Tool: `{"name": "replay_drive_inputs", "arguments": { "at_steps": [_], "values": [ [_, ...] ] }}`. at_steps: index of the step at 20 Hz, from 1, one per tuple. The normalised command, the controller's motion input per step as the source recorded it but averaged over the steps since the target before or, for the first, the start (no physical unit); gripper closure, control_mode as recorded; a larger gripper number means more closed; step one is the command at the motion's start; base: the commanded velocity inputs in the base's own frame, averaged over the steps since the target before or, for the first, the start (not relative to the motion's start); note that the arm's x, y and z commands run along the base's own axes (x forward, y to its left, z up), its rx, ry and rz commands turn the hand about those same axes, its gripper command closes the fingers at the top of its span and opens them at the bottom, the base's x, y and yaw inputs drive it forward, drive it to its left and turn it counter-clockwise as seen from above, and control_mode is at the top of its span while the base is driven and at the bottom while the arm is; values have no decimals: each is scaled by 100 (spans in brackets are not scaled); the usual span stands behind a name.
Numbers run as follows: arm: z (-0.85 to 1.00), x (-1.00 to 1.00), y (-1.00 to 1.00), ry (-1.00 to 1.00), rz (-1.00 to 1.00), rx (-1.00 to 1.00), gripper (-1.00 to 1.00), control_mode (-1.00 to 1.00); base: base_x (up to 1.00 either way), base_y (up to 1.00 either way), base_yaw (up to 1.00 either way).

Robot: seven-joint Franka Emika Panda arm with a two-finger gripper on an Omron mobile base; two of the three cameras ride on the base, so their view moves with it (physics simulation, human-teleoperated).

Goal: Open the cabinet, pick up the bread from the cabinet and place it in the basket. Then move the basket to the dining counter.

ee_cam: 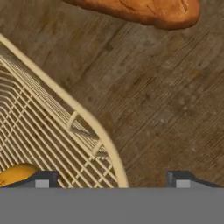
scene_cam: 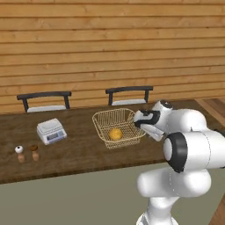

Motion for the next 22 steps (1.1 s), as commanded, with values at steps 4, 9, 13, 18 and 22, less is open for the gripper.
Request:
{"name": "replay_drive_inputs", "arguments": {
  "at_steps": [4,9,13,18,22],
  "values": [
    [81,-49,2,0,0,-17,-100,-100,0,0,0],
    [98,-82,8,-2,1,-16,-100,-100,0,0,0],
    [100,-92,17,-2,9,-15,-100,-100,0,0,0],
    [100,-84,31,-12,18,-14,-100,-100,0,0,0],
    [100,-44,53,-4,39,-6,-100,-100,0,0,0]
  ]
}}
